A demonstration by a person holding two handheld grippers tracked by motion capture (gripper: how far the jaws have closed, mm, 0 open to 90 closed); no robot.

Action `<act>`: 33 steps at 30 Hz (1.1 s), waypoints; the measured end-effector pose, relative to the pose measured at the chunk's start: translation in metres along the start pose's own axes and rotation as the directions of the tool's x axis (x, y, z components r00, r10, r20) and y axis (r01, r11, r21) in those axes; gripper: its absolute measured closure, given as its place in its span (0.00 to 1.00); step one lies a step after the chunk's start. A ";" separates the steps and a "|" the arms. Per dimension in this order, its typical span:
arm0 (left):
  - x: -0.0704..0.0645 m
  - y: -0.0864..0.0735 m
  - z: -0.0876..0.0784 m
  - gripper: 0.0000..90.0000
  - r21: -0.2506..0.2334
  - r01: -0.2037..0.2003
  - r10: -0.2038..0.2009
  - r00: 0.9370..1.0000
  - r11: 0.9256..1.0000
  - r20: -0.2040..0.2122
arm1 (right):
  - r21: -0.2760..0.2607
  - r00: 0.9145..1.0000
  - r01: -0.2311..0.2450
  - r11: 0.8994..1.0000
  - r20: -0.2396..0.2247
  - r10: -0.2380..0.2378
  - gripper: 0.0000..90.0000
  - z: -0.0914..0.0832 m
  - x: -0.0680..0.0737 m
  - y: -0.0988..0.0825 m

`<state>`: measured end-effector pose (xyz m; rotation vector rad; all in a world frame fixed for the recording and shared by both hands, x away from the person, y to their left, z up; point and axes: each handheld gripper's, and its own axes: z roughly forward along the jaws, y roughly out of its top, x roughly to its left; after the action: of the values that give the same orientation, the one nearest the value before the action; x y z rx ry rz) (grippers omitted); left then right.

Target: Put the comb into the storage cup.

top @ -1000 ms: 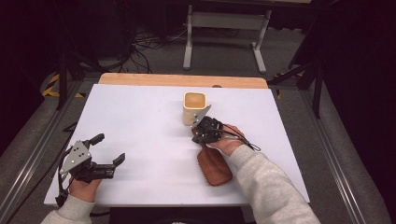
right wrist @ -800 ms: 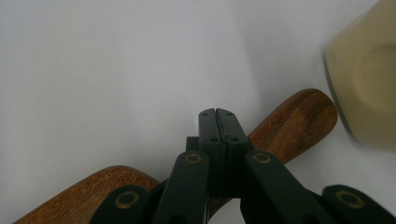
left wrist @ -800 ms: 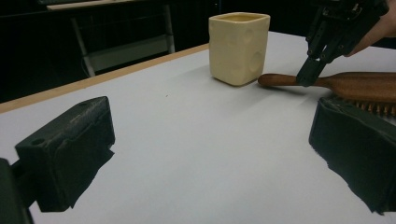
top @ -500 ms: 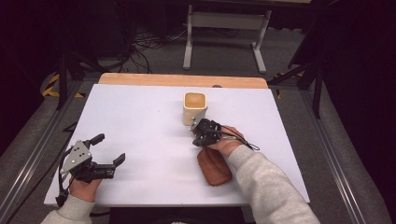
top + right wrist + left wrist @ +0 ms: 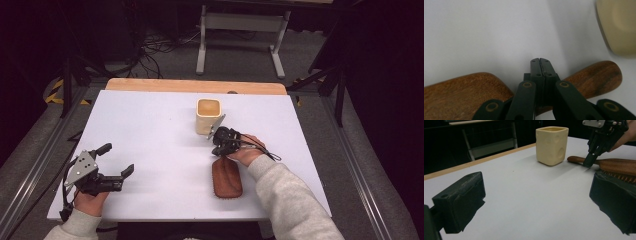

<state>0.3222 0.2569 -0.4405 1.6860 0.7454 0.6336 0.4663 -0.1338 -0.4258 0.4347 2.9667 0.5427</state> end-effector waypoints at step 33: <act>-0.001 0.000 0.001 0.01 0.002 -0.003 0.003 1.000 1.000 -0.003 | 0.067 0.993 -0.117 0.991 0.009 0.116 1.00 -0.017 -0.014 -0.046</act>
<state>0.3220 0.2555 -0.4407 1.6890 0.7461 0.6383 0.4656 -0.1849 -0.4254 0.6179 2.9752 0.4525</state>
